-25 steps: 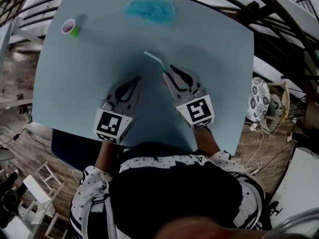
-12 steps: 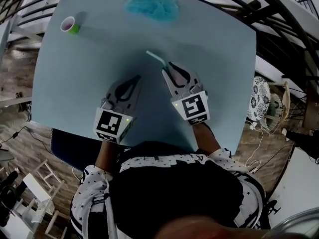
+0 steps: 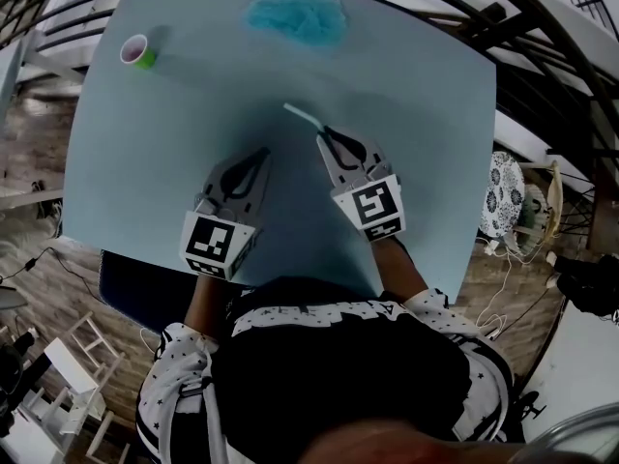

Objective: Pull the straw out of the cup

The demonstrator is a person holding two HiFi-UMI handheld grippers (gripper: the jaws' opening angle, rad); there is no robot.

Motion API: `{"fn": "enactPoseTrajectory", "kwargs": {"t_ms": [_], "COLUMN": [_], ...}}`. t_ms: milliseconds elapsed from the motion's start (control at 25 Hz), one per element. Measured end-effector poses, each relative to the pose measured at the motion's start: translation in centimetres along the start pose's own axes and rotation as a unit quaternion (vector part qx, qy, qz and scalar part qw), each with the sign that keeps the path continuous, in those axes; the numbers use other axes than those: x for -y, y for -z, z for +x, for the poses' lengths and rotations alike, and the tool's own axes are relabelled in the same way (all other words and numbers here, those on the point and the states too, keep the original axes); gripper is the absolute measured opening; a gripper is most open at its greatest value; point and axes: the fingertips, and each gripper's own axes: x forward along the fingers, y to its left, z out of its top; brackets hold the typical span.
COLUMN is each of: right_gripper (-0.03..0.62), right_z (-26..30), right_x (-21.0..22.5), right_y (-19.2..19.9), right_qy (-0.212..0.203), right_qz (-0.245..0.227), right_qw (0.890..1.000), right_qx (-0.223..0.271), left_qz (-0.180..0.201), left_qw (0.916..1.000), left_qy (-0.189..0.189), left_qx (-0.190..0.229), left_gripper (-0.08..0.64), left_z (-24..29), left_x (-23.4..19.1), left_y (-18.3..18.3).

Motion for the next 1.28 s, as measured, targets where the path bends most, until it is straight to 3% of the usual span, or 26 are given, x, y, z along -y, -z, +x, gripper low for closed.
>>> {"fn": "enactPoseTrajectory", "kwargs": {"t_ms": [240,1280], "right_gripper": [0.044,0.044], "right_z": [-0.6,-7.7], "right_x": [0.0,0.4], "right_y": [-0.6,-6.0], "right_qy": [0.000,0.043], "right_qz": [0.002,-0.001], "right_qw": [1.000,0.995], "right_qx": [0.002,0.092], "left_qz": [0.001,0.016], "left_qw": [1.0000,0.9998], "left_qy": [0.001,-0.003], "left_qx": [0.001,0.009], "left_gripper": [0.014,0.014], "left_z": [-0.2,-3.4], "left_x": [0.3,4.5], "left_y": [-0.5,-1.8]}}
